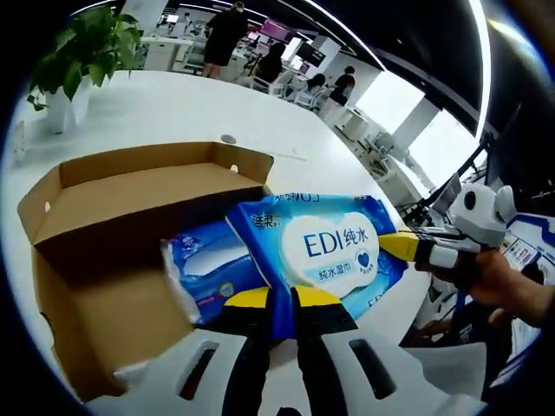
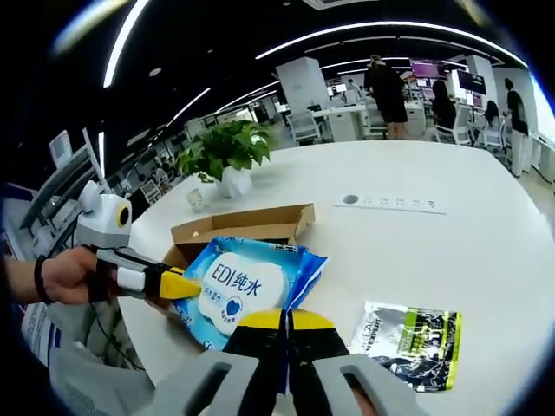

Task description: Operate the shoe box by opening the lid, removing the specified soft item, and placing it in the target area until the item is outside and the box remains undamaged.

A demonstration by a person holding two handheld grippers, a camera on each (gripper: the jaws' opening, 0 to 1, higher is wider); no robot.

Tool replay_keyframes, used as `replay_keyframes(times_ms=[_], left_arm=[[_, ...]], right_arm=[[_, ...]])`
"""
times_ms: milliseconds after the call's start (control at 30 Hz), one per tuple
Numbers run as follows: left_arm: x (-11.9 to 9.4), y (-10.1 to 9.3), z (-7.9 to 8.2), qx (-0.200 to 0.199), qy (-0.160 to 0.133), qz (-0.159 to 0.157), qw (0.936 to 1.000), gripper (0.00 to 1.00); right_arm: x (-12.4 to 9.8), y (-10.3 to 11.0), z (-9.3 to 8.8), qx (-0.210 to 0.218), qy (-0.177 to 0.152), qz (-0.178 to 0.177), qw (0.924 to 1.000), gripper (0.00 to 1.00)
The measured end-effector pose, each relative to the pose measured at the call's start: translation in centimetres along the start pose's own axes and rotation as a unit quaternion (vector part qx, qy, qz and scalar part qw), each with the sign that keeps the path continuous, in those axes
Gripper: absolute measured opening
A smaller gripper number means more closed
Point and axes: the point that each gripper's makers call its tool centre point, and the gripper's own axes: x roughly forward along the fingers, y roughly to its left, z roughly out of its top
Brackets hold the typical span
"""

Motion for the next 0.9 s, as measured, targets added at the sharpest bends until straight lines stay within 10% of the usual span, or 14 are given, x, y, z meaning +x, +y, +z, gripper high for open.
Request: replay_keyframes(times_ms=[900], left_arm=[[6.4,-8.1,-1.9,0.033,0.041,-0.042,0.9977,0.07]], right_arm=[[-6.5,-8.1,-3.8,0.056,-0.012,-0.048,0.9972,0.0]])
